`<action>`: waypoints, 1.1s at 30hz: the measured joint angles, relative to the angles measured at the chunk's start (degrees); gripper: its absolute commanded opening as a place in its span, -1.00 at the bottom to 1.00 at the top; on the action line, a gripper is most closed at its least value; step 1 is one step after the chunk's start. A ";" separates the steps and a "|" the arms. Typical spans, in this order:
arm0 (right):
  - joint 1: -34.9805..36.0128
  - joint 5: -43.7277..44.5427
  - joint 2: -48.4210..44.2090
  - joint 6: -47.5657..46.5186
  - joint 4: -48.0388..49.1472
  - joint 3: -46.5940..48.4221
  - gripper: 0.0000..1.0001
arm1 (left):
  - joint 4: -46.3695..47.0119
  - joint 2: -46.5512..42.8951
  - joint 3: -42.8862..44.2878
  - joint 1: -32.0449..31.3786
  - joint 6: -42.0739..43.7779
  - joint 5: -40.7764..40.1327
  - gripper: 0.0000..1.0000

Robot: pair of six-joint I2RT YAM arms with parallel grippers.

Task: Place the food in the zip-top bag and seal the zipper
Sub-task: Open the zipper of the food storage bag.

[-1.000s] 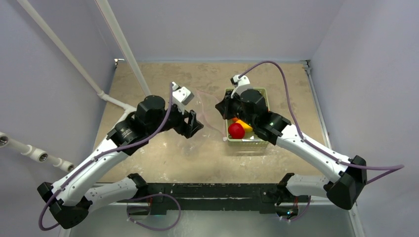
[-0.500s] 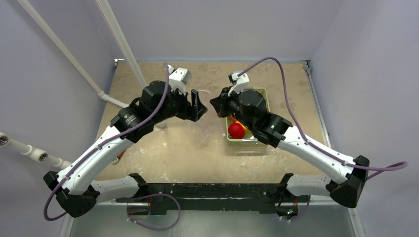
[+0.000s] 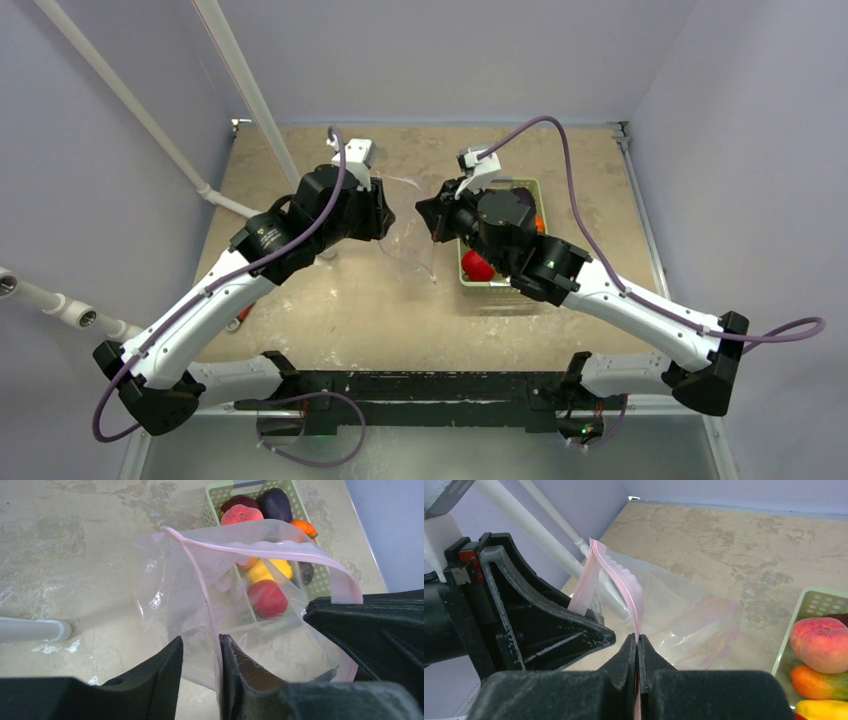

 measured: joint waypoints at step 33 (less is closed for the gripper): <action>0.50 -0.57 10.43 8.37 2.89 -9.70 -1.00 | -17.29 -5.46 2.64 -0.22 2.86 -7.32 -1.00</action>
